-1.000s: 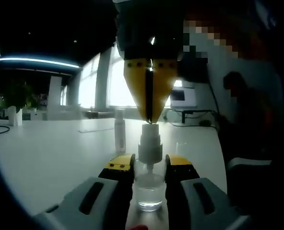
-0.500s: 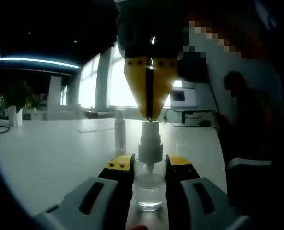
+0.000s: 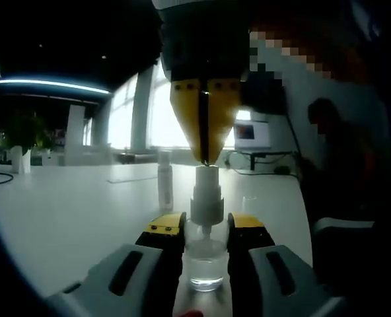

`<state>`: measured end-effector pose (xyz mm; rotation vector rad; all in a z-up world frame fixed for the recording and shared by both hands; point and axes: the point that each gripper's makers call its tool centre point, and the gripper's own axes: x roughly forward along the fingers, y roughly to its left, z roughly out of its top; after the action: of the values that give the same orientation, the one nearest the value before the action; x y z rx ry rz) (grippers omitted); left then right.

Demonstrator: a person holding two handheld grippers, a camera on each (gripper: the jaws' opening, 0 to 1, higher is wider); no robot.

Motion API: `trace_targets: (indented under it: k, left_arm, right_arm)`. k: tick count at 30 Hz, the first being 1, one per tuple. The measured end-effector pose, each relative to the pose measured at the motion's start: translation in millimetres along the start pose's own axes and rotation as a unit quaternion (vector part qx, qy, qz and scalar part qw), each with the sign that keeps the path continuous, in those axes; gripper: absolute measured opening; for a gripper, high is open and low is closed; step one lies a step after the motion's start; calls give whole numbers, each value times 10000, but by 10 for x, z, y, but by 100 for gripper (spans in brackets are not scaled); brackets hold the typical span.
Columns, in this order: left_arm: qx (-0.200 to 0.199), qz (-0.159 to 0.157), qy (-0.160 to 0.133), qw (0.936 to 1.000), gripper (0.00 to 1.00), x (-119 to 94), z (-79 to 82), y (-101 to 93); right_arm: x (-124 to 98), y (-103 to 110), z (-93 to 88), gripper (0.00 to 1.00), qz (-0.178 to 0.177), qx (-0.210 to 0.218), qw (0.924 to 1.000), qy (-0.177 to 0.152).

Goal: Clamp pump bottle remove cover press pump head put on cover

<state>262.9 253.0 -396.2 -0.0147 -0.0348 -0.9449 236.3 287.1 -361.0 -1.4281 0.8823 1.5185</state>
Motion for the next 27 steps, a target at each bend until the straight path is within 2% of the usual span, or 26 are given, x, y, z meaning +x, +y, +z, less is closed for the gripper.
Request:
trace_targets:
  k: [27]
  left_arm:
    - [2, 6, 0, 10000, 16, -2, 0, -1]
  right_arm:
    - [3, 5, 3, 0, -62, -104, 9999, 115]
